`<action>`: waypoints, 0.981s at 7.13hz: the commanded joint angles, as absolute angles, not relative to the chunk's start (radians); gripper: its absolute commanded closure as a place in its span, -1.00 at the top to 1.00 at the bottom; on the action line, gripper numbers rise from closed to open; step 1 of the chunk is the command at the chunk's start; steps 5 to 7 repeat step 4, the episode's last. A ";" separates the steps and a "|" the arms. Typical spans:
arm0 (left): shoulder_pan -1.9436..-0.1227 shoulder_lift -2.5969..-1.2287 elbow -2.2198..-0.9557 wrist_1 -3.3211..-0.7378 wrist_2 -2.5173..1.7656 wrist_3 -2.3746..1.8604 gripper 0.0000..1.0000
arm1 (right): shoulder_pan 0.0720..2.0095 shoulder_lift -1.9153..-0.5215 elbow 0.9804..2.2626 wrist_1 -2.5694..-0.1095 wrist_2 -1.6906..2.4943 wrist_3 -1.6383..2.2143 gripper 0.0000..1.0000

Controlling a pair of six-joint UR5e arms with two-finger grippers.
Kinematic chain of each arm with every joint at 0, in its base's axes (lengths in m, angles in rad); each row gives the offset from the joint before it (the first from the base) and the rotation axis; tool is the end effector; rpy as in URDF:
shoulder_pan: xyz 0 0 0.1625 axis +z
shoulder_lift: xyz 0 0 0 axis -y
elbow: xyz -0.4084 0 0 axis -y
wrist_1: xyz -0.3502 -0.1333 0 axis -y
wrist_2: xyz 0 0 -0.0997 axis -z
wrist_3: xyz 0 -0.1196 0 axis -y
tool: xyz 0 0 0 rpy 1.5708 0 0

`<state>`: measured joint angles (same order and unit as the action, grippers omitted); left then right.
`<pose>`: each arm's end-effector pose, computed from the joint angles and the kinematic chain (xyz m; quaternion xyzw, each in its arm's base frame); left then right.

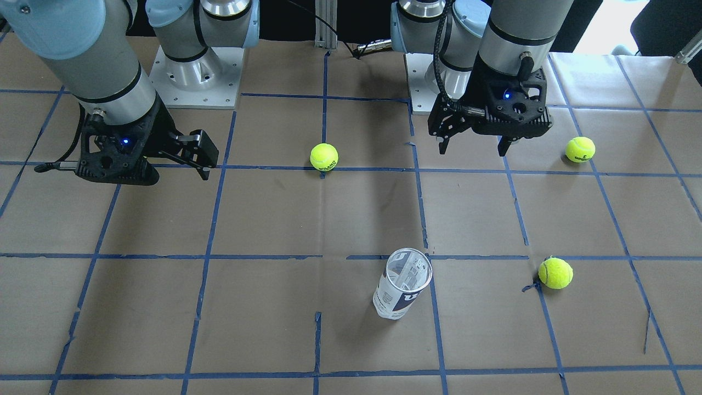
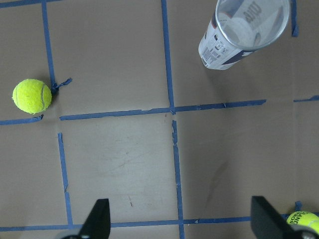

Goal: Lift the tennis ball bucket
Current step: 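Open the left gripper and raise it away from the can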

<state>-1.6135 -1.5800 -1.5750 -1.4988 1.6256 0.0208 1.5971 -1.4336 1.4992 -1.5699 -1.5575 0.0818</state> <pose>-0.1463 -0.4546 0.4528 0.0309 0.9987 -0.0296 0.0271 0.1479 -0.4931 0.4182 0.0279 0.9990 0.0335 0.0048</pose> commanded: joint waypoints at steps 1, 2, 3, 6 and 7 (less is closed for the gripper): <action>-1.606 -1.580 -1.569 -1.499 1.582 -0.038 1.00 | 1.598 -1.434 1.494 -1.588 -1.559 0.087 1.00; -1.597 -1.582 -1.557 -1.499 1.583 -0.046 1.00 | 1.598 -1.434 1.494 -1.591 -1.557 0.087 1.00; -1.594 -1.582 -1.560 -1.499 1.579 -0.044 1.00 | 1.598 -1.434 1.493 -1.592 -1.555 0.089 1.00; -1.592 -1.582 -1.559 -1.499 1.582 -0.037 1.00 | 1.598 -1.434 1.493 -1.591 -1.557 0.087 1.00; -1.592 -1.582 -1.559 -1.499 1.582 -0.037 1.00 | 1.598 -1.434 1.493 -1.591 -1.557 0.087 1.00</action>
